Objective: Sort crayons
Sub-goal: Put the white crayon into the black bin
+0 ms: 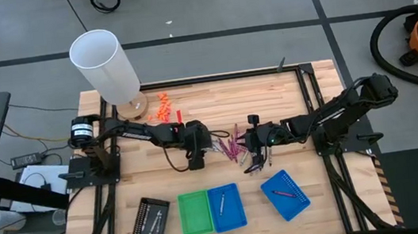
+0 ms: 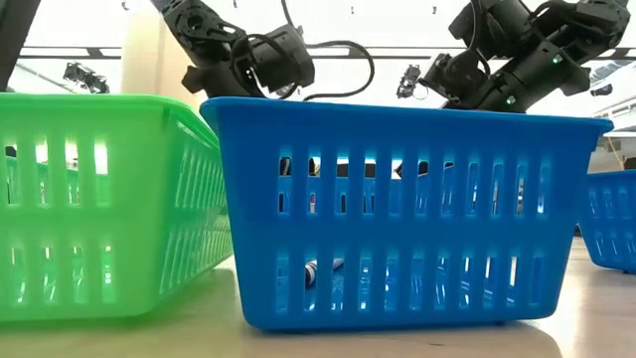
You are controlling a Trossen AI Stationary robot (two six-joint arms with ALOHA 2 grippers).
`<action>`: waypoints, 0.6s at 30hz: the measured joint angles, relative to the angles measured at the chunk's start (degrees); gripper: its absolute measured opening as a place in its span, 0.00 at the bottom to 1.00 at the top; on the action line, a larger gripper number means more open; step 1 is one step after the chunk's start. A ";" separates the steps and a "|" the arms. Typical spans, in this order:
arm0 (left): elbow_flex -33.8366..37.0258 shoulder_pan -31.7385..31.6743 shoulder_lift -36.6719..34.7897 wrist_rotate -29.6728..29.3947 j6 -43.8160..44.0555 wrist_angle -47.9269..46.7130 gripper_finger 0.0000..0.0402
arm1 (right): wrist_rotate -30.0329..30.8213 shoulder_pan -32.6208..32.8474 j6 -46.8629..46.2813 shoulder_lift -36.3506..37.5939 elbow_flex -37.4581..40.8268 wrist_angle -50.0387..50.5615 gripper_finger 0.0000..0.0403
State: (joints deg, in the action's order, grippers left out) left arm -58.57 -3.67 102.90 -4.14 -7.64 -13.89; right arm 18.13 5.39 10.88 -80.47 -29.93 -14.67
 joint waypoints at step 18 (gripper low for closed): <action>-0.28 -0.05 3.57 4.17 0.19 -0.55 0.33 | -0.56 0.09 -0.46 0.00 0.00 0.21 0.20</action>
State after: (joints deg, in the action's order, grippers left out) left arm -58.85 -3.72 106.48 0.03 -7.46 -14.44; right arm 17.57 5.48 10.41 -80.47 -29.93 -14.46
